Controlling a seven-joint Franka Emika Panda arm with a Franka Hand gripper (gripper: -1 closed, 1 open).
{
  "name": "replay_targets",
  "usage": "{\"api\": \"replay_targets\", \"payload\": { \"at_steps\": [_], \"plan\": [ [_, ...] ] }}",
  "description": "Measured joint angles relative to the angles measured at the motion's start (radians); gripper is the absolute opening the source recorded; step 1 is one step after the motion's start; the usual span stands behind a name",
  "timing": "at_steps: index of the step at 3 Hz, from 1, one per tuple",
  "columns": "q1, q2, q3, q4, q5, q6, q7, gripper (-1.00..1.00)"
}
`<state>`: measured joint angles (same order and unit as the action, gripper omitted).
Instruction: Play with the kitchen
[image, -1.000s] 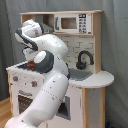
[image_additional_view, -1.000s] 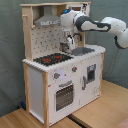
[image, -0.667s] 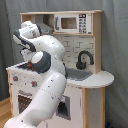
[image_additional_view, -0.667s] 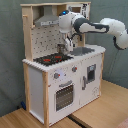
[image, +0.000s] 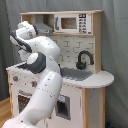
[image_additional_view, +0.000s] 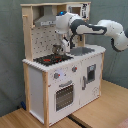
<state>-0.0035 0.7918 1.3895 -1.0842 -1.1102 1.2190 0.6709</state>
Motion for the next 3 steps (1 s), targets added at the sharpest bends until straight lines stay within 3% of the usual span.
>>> {"api": "replay_targets", "payload": {
  "at_steps": [3],
  "plan": [
    [0.199, 0.090, -0.046, 0.170, -0.118, 0.024, -0.105, -1.00]
  ]
}}
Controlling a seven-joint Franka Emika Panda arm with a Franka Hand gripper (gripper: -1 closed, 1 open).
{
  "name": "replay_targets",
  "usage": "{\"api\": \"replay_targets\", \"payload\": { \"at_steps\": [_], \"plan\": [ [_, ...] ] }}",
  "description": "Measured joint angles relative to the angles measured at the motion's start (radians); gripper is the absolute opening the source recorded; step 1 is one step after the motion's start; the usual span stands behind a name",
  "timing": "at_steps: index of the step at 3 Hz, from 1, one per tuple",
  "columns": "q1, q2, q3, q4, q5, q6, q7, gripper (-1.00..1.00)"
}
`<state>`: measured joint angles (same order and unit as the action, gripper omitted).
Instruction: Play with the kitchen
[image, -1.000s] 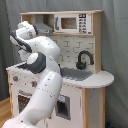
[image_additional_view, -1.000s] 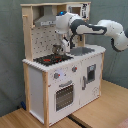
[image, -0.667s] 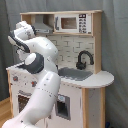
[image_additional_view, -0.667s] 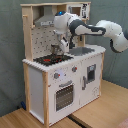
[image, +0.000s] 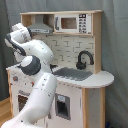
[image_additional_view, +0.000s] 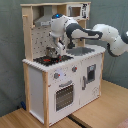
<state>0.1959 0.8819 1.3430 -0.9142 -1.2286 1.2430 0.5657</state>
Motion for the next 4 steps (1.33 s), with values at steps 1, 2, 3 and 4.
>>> {"api": "replay_targets", "payload": {
  "at_steps": [1, 2, 3, 4],
  "plan": [
    [0.058, 0.028, 0.000, 0.052, -0.048, 0.006, -0.036, -1.00],
    [0.119, 0.040, 0.000, 0.111, -0.096, 0.006, -0.089, -1.00],
    [0.149, 0.066, -0.007, 0.128, -0.142, 0.057, -0.159, -1.00],
    [0.169, 0.078, -0.013, 0.129, -0.176, 0.115, -0.230, -1.00]
  ]
}}
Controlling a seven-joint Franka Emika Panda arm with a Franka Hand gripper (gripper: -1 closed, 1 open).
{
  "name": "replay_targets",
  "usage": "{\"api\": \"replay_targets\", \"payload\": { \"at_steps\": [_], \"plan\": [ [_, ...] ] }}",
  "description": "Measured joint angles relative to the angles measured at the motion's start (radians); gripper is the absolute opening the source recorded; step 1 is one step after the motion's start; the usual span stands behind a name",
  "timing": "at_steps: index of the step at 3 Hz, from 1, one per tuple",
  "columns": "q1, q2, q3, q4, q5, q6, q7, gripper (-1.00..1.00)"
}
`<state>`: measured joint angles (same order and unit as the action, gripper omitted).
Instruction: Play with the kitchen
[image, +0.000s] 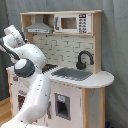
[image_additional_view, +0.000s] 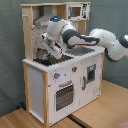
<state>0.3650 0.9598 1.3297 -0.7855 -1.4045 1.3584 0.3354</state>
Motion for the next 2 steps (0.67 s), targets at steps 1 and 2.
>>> {"api": "replay_targets", "payload": {
  "at_steps": [1, 2],
  "plan": [
    [0.031, 0.008, -0.005, 0.040, -0.003, -0.075, -0.042, -1.00],
    [0.036, 0.009, 0.002, 0.046, -0.003, -0.077, -0.054, -1.00]
  ]
}}
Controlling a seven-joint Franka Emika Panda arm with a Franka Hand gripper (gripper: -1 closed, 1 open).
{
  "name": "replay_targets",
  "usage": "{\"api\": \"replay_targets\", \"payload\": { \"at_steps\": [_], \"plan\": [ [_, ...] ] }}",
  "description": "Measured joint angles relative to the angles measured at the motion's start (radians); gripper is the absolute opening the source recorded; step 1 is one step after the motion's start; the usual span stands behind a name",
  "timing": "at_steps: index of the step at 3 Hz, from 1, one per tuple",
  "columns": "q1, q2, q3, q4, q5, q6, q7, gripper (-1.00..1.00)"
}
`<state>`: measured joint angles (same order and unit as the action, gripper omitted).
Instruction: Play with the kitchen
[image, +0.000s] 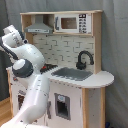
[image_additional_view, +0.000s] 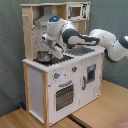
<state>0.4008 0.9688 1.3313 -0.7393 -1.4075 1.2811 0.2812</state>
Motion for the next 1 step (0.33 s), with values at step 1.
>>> {"api": "replay_targets", "payload": {
  "at_steps": [1],
  "plan": [
    [0.000, 0.000, 0.000, 0.001, 0.000, 0.000, 0.000, 1.00]
  ]
}}
